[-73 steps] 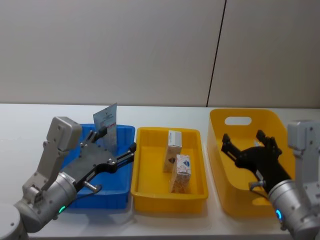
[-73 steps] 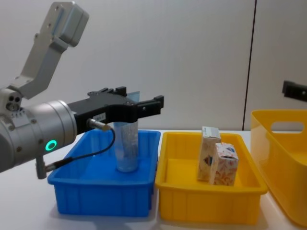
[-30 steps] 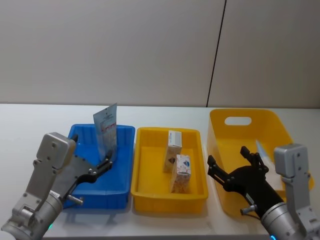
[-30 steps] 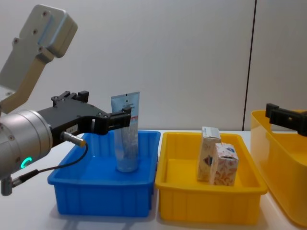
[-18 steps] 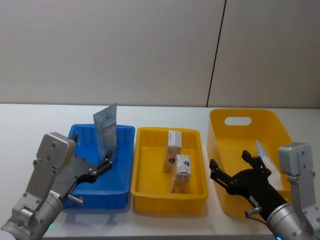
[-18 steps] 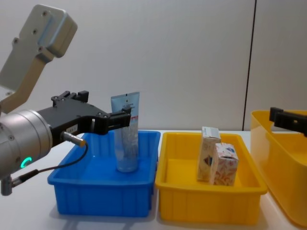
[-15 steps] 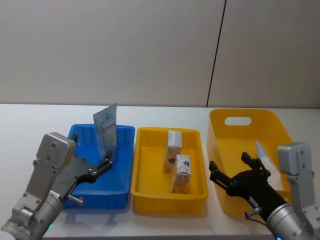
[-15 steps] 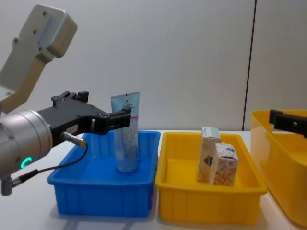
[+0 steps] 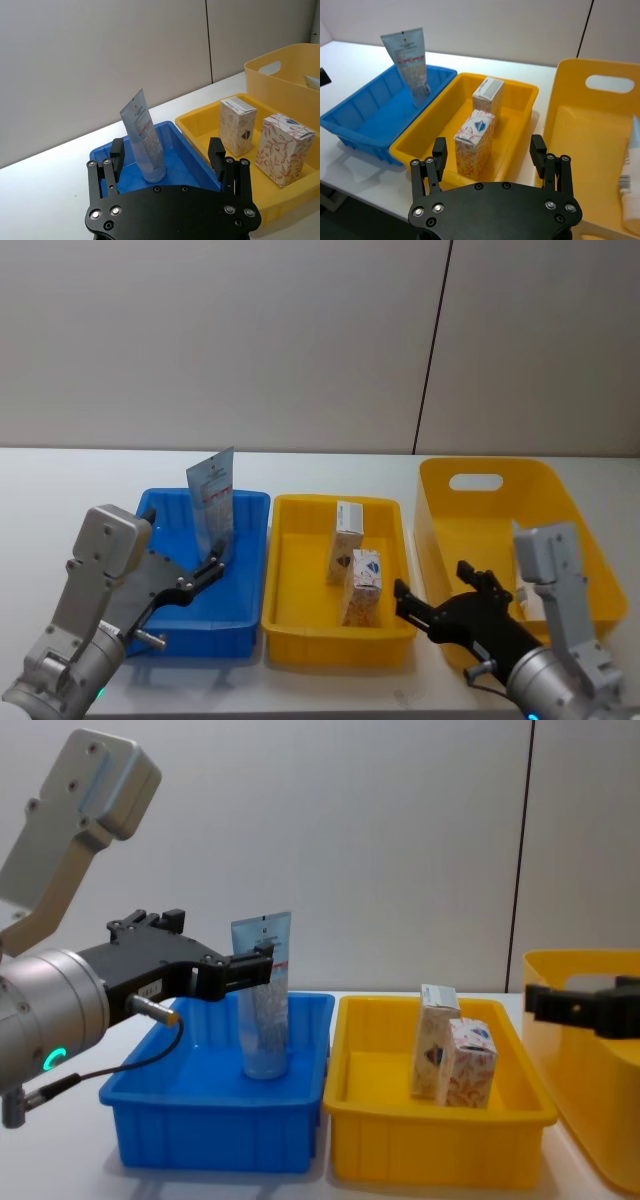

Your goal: Bimanual collaborative sorting of washing and personal care products

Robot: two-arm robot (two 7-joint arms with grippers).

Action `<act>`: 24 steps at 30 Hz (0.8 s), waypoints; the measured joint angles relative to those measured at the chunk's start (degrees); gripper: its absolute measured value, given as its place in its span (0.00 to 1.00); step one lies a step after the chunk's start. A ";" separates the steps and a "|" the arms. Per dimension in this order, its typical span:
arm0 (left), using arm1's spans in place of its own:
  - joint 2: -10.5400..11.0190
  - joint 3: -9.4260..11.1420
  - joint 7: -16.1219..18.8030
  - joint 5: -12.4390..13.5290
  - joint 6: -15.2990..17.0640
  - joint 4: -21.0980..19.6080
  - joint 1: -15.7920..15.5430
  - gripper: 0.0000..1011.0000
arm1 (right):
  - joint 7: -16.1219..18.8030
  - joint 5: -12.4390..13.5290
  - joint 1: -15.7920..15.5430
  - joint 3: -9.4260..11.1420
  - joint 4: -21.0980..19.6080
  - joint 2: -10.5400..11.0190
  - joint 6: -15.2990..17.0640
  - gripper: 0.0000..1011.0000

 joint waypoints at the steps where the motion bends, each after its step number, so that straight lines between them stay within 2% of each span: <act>1: 0.00 0.00 0.00 0.00 0.00 0.00 0.00 0.99 | -0.07 -0.12 0.17 -0.16 0.12 -0.11 0.39 0.99; 13: 0.00 0.00 0.00 0.00 0.00 0.00 0.00 0.99 | -2.16 -2.38 3.03 -2.58 2.92 -2.55 4.54 0.99; 24: 0.00 0.00 0.00 0.00 0.00 0.00 0.00 0.99 | -5.48 -4.96 5.97 -4.76 7.28 -6.36 6.40 0.99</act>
